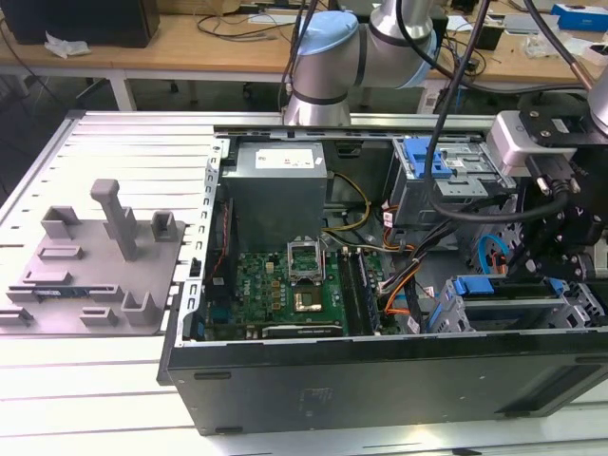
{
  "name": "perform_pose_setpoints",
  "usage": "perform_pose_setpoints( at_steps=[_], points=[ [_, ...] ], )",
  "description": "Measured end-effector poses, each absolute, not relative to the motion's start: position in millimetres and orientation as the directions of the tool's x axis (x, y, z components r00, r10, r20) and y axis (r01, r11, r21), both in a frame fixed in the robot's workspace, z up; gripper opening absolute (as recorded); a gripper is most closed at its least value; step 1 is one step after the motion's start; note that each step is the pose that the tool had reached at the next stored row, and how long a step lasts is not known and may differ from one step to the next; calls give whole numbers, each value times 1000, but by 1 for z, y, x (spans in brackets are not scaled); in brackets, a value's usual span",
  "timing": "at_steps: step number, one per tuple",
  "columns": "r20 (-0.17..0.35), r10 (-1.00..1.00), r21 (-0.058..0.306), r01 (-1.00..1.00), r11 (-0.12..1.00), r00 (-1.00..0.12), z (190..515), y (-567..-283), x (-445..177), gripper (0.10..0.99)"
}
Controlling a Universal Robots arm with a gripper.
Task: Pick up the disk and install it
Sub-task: 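Insert the second disk wire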
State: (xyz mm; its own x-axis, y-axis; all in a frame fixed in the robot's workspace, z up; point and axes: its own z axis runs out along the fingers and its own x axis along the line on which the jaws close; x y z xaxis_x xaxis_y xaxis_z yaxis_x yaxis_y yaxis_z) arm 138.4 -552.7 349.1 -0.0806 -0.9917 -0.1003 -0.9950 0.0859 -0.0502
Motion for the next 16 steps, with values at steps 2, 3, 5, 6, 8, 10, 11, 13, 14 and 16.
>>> perform_pose_setpoints(
  at_steps=[2, 3, 5, 6, 8, 10, 11, 13, 14, 16],
  points=[
    [-100, -992, -50, -995, 86, -81, 348, -553, 138, 161],
    [-100, -992, -50, -995, 86, -81, 348, -553, 139, 161],
    [-100, -992, -50, -995, 86, -81, 347, -553, 139, 161],
    [-100, -992, -50, -995, 86, -81, 347, -553, 139, 161],
    [-100, -992, -50, -995, 86, -81, 346, -553, 139, 161],
    [-100, -992, -50, -995, 86, -80, 345, -553, 139, 161],
    [-100, -992, -50, -995, 86, -80, 344, -553, 139, 161],
    [-100, -992, -50, -995, 86, -80, 343, -553, 139, 161],
    [-100, -992, -50, -995, 86, -80, 343, -553, 139, 161],
    [-100, -992, -50, -995, 86, -80, 341, -553, 139, 161]
  ],
)
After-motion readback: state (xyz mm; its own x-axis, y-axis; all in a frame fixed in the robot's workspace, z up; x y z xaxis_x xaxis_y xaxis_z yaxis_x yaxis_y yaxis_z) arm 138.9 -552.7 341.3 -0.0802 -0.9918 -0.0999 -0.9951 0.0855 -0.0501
